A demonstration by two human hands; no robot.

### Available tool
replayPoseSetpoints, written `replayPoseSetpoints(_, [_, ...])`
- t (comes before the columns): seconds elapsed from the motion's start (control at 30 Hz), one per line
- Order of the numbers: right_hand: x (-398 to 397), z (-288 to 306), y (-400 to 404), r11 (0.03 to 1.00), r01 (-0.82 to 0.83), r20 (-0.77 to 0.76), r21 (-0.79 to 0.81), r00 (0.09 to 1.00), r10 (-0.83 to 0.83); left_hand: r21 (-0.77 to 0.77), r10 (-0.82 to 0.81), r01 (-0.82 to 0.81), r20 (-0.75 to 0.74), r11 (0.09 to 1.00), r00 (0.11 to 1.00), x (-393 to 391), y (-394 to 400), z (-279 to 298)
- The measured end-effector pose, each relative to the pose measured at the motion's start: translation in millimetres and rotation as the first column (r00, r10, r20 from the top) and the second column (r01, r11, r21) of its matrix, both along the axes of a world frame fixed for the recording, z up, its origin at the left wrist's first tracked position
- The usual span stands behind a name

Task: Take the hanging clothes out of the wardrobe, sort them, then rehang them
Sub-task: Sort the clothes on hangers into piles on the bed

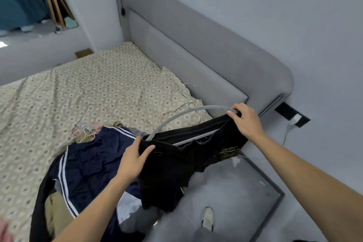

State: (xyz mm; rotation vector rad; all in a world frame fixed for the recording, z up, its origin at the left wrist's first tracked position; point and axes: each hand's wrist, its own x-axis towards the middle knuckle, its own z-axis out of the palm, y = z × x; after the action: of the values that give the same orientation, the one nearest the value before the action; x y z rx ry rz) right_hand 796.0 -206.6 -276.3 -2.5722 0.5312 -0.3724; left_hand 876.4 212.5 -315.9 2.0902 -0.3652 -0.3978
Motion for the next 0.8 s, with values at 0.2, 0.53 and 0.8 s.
replayPoseSetpoints(0.2, [49,-31,-68,0.996,-0.071,-0.029,0.054,0.997,0.072,0.152,-0.004,0.008,-0.024,0.988,1.0,28,-59,-16])
replayPoseSetpoints(0.53, [151,-66,-113,0.981,-0.193,-0.218,0.011,0.957,0.191,0.258,0.102,-0.078,-0.079,0.963,0.992,91,-103,-49])
replayPoseSetpoints(0.8, [256,-101,-127,0.976,-0.217,-0.326,0.005,0.923,0.207,0.358,0.175,-0.122,-0.121,0.926,0.977,174,-131,-78])
